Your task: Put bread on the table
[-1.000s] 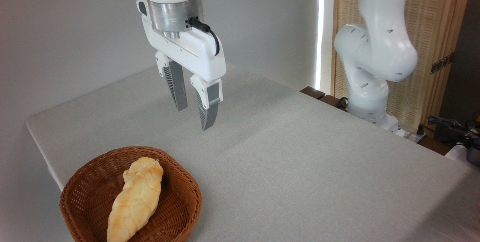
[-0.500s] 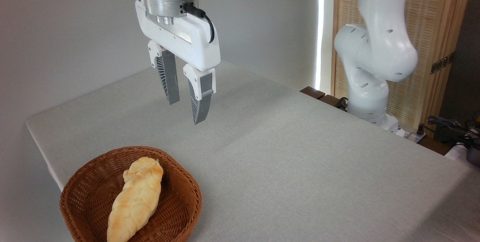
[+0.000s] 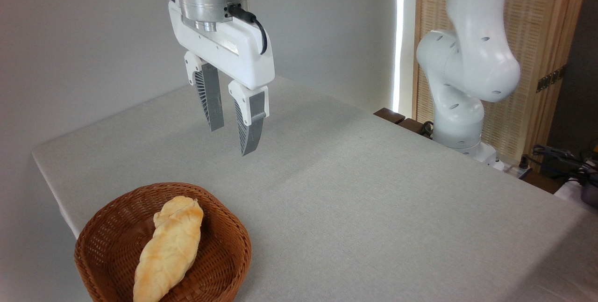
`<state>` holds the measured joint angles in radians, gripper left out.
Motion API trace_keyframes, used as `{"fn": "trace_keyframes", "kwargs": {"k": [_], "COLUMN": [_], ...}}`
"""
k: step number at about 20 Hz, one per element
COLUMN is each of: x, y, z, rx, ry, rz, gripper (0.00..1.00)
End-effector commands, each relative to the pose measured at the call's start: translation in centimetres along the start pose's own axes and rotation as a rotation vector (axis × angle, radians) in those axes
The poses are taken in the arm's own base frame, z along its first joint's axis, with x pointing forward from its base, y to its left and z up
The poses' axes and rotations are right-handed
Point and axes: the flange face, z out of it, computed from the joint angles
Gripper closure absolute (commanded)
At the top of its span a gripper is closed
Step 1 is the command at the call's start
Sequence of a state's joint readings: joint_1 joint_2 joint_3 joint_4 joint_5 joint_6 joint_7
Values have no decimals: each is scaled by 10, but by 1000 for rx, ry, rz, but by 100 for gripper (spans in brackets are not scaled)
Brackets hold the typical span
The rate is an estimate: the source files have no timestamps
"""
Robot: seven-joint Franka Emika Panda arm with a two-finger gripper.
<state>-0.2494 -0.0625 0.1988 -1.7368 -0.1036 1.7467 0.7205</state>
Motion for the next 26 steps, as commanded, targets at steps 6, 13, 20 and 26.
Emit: {"fn": "trace_keyframes", "kwargs": {"k": [6, 13, 20, 26], "x": [-3, -8, -4, -22], "y": [1, 4, 7, 19], "z": [0, 4, 21, 57], "rx": [-25, -57, -71, -109], "ry": [-43, -82, -102, -136], "rz": [3, 3, 11, 27], "gripper": [0, 0, 0, 0]}}
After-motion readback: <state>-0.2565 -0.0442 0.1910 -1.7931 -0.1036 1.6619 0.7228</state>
